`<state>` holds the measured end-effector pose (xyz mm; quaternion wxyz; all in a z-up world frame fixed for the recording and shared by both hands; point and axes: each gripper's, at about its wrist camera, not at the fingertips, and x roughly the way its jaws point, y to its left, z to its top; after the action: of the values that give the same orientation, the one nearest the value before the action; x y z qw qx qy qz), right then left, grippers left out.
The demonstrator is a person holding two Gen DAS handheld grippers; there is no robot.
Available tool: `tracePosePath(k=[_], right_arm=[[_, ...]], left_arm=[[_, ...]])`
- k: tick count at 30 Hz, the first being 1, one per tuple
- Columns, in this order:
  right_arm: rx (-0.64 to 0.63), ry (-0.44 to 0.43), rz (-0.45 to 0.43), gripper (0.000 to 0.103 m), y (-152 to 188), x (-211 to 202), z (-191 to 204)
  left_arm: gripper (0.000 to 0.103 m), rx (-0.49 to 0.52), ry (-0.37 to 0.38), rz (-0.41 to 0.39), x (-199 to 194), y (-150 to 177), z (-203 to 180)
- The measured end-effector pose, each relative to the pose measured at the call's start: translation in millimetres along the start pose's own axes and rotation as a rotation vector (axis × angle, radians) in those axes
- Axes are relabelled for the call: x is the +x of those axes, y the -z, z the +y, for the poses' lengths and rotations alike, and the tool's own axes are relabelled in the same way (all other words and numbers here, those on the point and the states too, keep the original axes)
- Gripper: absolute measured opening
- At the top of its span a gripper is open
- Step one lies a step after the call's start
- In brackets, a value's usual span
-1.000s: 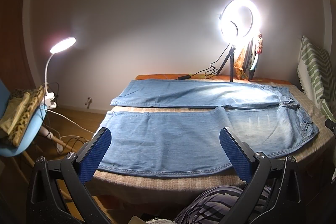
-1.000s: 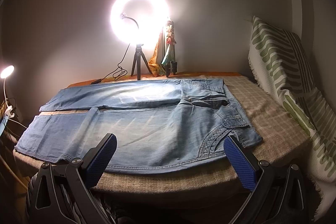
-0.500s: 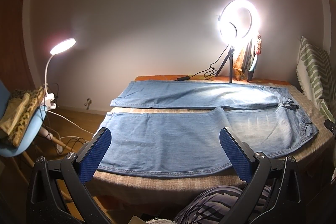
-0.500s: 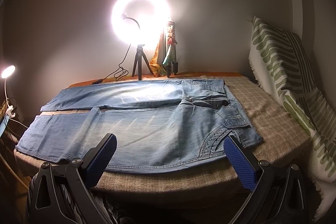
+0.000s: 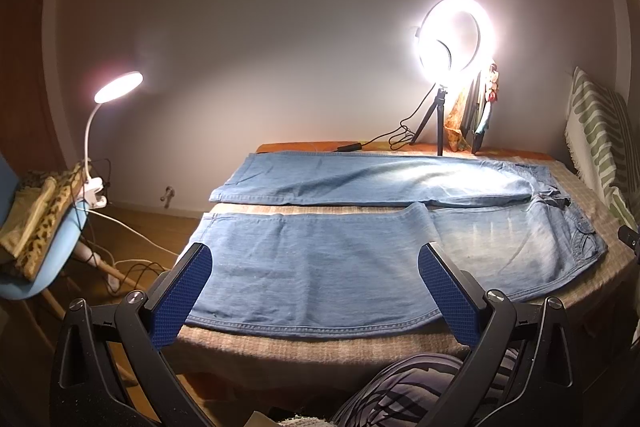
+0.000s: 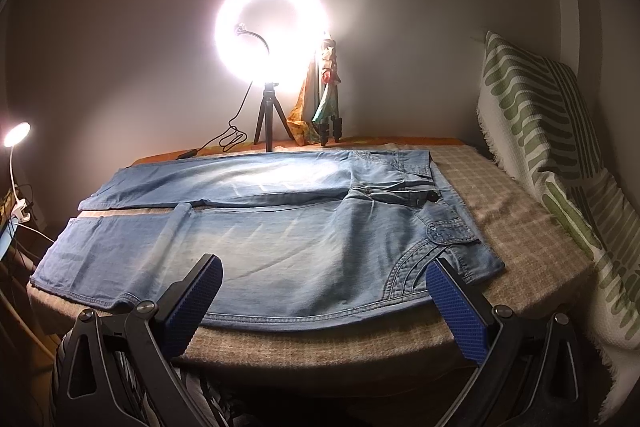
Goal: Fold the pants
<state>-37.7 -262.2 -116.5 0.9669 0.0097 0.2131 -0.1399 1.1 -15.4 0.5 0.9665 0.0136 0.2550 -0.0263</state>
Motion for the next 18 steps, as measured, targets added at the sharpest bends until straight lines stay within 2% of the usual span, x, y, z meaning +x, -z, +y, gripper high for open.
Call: tracePosePath(k=[18], right_arm=[[-0.013, -0.005, -0.019, 0.103, -7.7, -7.2, 2.4]], left_arm=[[0.103, 0.01, 0.004, -0.003, 2.0, -0.4, 0.5]])
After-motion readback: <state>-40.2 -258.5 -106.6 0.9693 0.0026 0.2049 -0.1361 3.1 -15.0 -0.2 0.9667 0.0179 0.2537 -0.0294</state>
